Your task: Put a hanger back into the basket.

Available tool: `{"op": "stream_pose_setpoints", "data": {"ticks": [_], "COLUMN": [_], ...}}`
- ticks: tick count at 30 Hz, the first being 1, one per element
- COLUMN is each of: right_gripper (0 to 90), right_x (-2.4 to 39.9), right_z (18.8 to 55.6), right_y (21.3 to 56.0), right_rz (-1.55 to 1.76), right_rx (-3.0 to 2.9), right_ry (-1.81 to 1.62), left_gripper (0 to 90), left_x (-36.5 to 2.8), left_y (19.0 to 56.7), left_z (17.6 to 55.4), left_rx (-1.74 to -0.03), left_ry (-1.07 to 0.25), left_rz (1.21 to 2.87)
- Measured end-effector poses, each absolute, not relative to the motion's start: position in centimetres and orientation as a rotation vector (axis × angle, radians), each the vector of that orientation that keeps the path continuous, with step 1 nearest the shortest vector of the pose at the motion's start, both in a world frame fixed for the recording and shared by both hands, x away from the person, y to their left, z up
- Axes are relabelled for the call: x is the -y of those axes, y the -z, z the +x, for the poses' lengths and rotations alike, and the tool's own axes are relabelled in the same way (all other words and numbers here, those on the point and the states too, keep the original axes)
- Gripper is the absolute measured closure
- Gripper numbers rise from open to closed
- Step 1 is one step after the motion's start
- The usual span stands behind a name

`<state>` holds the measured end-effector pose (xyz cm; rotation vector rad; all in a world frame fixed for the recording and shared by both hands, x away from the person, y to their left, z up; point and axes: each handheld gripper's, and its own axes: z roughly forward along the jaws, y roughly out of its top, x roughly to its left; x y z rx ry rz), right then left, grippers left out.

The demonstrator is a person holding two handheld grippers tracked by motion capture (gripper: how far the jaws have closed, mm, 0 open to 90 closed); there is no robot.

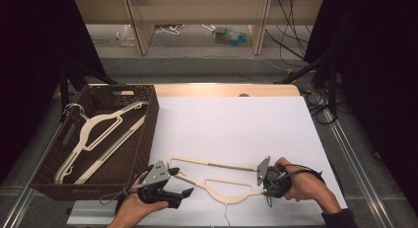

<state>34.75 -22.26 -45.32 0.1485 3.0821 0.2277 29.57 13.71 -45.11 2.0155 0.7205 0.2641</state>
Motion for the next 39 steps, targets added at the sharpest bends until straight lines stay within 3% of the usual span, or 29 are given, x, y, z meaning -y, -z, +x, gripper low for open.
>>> {"op": "stream_pose_setpoints", "data": {"ticks": [6, 23, 39], "right_gripper": [76.2, 79.7, 80.0], "right_x": [21.7, 21.7, 22.3], "right_z": [34.7, 34.4, 34.3], "right_y": [45.4, 45.1, 43.5], "right_rz": [0.012, 0.005, 0.015], "right_rx": [-3.074, -3.088, -3.085], "right_ry": [-0.163, -0.178, -0.263], "left_gripper": [20.6, 21.1, 26.7], "left_x": [-13.5, -13.1, -9.7], "left_y": [45.2, 45.6, 48.5], "left_z": [29.5, 29.6, 31.6], "left_rx": [-0.719, -0.722, -0.524], "left_ry": [-0.265, -0.256, -0.351], "left_rz": [2.024, 2.018, 2.267]}}
